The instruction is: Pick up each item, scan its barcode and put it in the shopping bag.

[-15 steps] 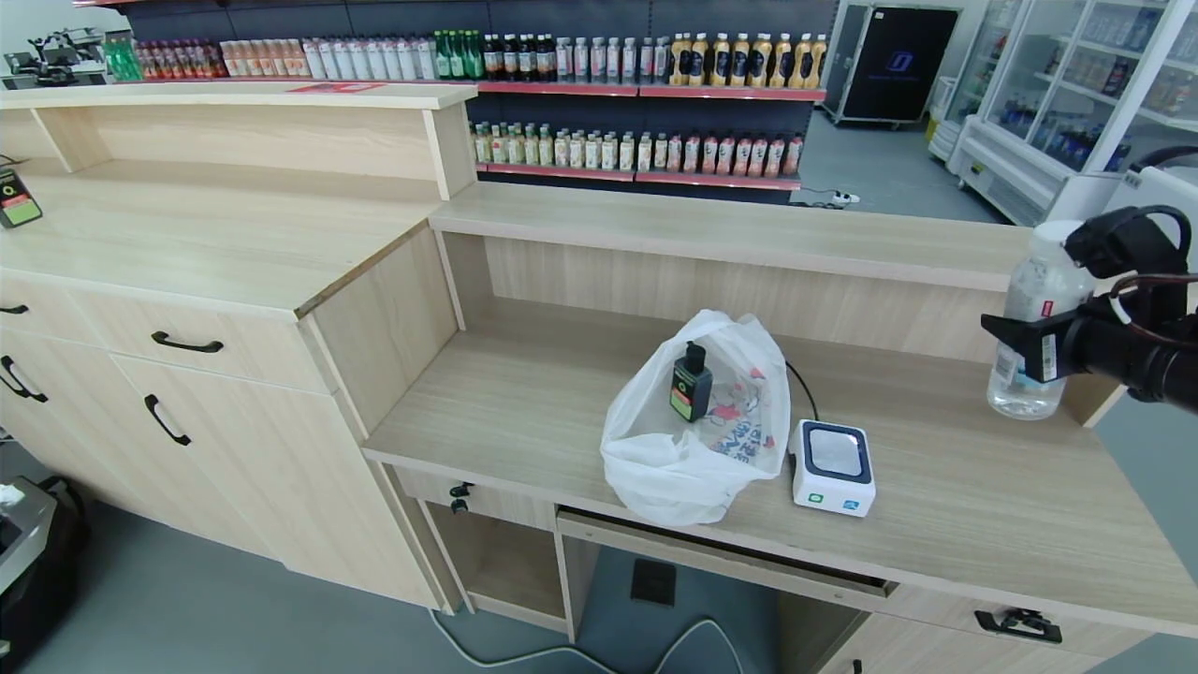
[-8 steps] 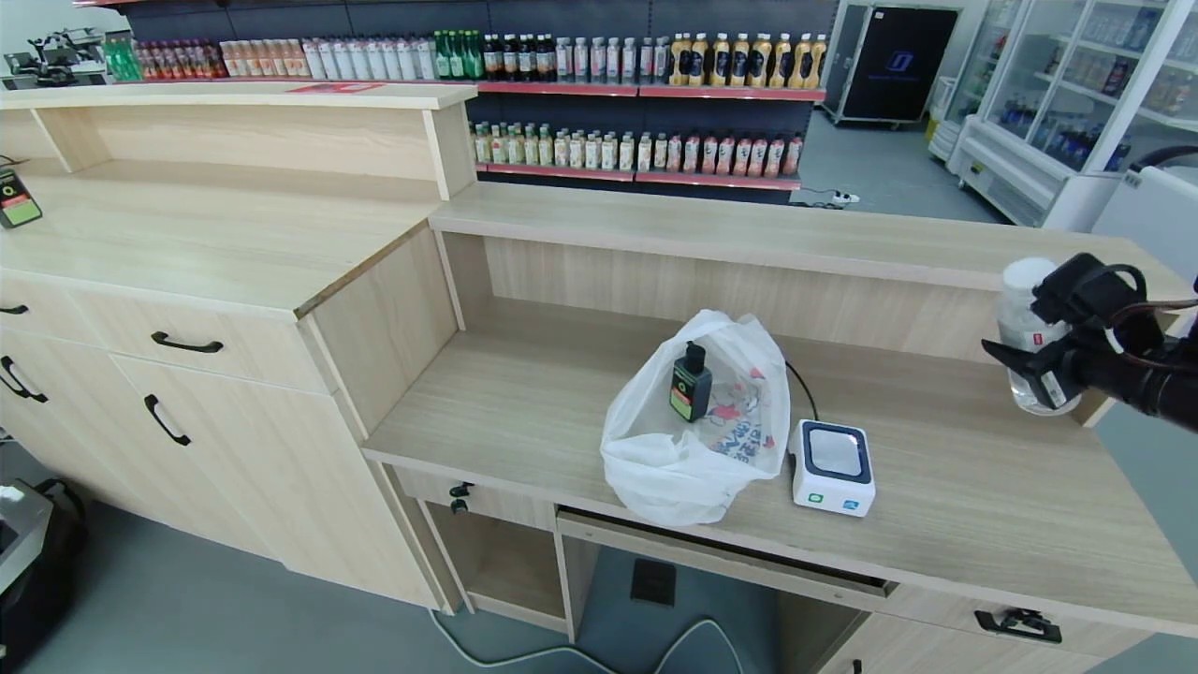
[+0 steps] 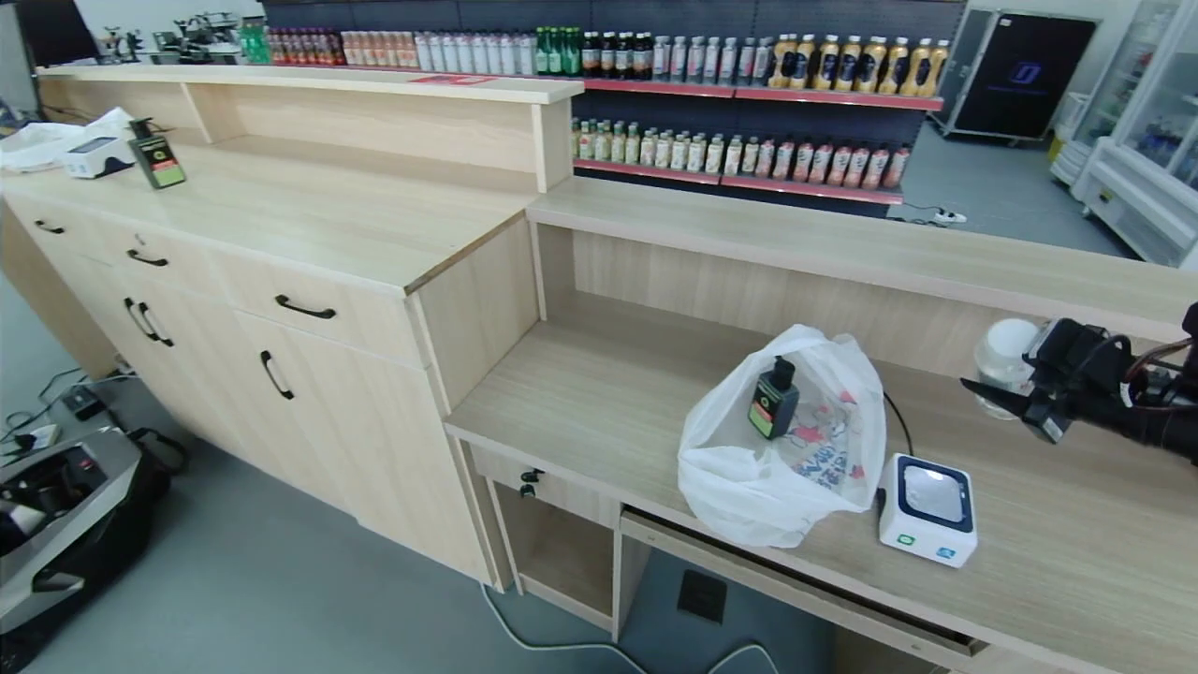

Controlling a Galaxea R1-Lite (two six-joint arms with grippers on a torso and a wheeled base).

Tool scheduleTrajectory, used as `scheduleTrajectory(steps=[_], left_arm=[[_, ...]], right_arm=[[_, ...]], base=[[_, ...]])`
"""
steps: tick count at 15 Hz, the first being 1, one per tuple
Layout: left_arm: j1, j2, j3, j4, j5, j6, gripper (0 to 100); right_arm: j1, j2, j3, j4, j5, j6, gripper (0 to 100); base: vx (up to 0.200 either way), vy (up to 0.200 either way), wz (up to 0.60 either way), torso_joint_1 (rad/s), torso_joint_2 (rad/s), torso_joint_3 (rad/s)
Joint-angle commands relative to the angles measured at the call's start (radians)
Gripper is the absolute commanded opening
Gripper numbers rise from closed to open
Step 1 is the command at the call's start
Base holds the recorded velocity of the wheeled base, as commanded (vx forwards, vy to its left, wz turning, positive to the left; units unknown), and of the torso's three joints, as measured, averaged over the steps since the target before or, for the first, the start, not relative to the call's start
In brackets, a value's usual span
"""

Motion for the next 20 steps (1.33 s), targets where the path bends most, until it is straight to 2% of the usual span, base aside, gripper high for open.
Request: scheduleTrajectory(steps=[1,4,12,13,16,20], left_arm=[[0.001,0.0,0.0,0.0,0.001,0.001,0],[0.001,0.0,0.0,0.0,0.001,0.0,0],[0.001,0.0,0.0,0.0,0.001,0.0,0],[0.001,0.0,0.0,0.0,0.001,0.0,0],[0.001,0.0,0.0,0.0,0.001,0.0,0],[0.001,0.0,0.0,0.0,0.001,0.0,0]], right_arm=[[-0.038,0.091,-0.025,0.003,0.058,-0.085,0],[-0.049,0.163,-0.056,0.002,0.164,-0.184,0],[-0.05,0.196,-0.059,0.005,0.18,-0.289,0],[-0.064,0.201,-0.056,0.014,0.223,-0.326,0],[-0.084,0.219,-0.053,0.063,0.256,-0.417,0],[-0.092,0.264,-0.056,0.059,0.267,-0.438,0]], base=[[0.0,0.0,0.0,0.0,0.0,0.0],[0.0,0.0,0.0,0.0,0.0,0.0],[0.0,0.0,0.0,0.0,0.0,0.0],[0.0,0.0,0.0,0.0,0.0,0.0],[0.0,0.0,0.0,0.0,0.0,0.0],[0.0,0.0,0.0,0.0,0.0,0.0]])
